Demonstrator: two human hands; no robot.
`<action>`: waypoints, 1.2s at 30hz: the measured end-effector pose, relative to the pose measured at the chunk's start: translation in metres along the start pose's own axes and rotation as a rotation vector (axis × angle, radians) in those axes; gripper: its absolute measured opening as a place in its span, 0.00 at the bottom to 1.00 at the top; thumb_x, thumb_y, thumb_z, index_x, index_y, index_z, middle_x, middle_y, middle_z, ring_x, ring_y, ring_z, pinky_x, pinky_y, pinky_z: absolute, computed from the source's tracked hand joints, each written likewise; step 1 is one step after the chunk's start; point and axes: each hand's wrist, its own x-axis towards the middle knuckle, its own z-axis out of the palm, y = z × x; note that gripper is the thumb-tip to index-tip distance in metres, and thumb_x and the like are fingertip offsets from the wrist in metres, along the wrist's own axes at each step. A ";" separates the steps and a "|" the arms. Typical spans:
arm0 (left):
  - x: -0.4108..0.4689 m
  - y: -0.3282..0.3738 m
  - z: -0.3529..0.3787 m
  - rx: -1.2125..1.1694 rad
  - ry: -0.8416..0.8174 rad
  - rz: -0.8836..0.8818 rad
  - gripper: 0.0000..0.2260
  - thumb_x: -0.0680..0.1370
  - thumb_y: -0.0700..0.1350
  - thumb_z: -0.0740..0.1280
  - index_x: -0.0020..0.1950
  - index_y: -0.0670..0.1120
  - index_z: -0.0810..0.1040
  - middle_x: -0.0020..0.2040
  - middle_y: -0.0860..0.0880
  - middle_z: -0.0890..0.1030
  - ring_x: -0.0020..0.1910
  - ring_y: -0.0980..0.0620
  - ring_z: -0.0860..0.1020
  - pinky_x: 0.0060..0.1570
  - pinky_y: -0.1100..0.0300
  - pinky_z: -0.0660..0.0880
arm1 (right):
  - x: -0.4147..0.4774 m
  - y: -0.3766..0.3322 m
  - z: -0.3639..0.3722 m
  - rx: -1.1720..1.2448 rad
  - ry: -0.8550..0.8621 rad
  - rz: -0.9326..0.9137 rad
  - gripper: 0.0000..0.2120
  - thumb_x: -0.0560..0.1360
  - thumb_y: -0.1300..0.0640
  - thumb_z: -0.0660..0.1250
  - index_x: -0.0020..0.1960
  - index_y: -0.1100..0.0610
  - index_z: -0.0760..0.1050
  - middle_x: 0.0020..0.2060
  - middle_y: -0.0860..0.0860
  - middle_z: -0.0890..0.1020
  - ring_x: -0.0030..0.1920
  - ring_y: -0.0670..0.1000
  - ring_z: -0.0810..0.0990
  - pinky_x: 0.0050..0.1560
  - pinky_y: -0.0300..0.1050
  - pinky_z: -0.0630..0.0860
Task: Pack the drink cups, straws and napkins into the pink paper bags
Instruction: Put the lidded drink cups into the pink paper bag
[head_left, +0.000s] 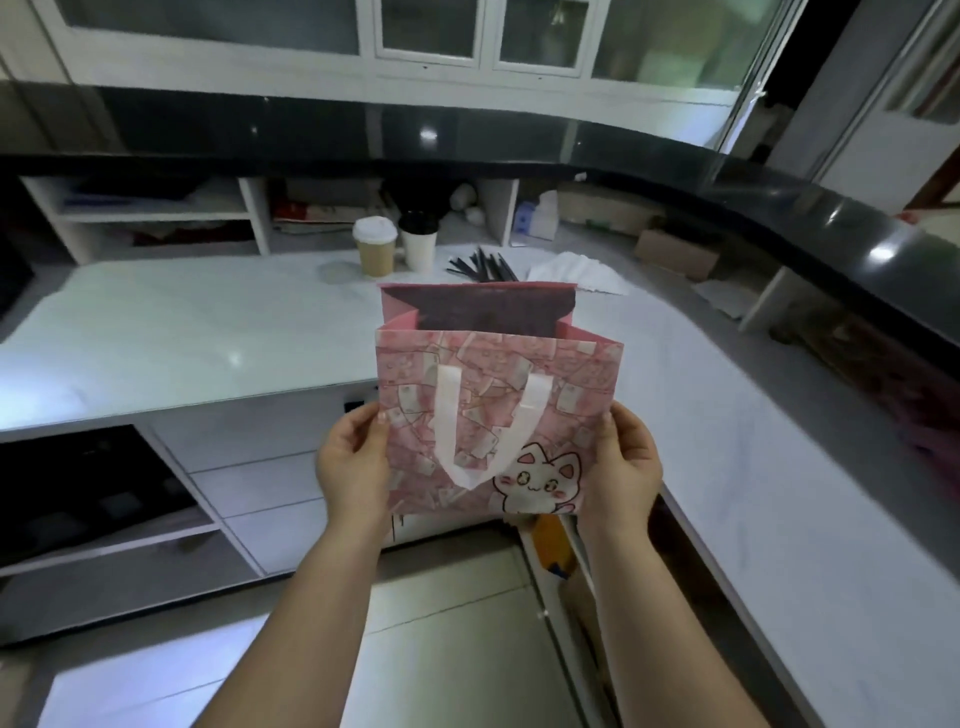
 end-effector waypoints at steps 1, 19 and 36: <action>0.008 0.001 -0.004 -0.007 0.018 -0.004 0.08 0.79 0.41 0.68 0.47 0.54 0.82 0.49 0.52 0.84 0.50 0.50 0.82 0.54 0.48 0.80 | 0.002 0.003 0.010 0.005 -0.022 0.008 0.06 0.78 0.52 0.67 0.53 0.50 0.81 0.49 0.48 0.85 0.51 0.51 0.84 0.51 0.56 0.82; 0.153 0.034 0.014 -0.113 0.236 0.128 0.09 0.77 0.37 0.70 0.47 0.51 0.83 0.46 0.52 0.86 0.51 0.49 0.83 0.58 0.44 0.78 | 0.127 0.036 0.182 0.057 -0.352 0.011 0.06 0.79 0.60 0.65 0.53 0.54 0.80 0.49 0.51 0.85 0.54 0.54 0.83 0.51 0.49 0.81; 0.301 0.053 0.046 0.021 0.463 0.239 0.10 0.79 0.35 0.66 0.47 0.49 0.81 0.47 0.48 0.83 0.47 0.50 0.81 0.59 0.43 0.77 | 0.256 0.070 0.333 0.034 -0.924 0.115 0.13 0.71 0.76 0.67 0.48 0.60 0.76 0.41 0.50 0.84 0.42 0.47 0.83 0.42 0.40 0.79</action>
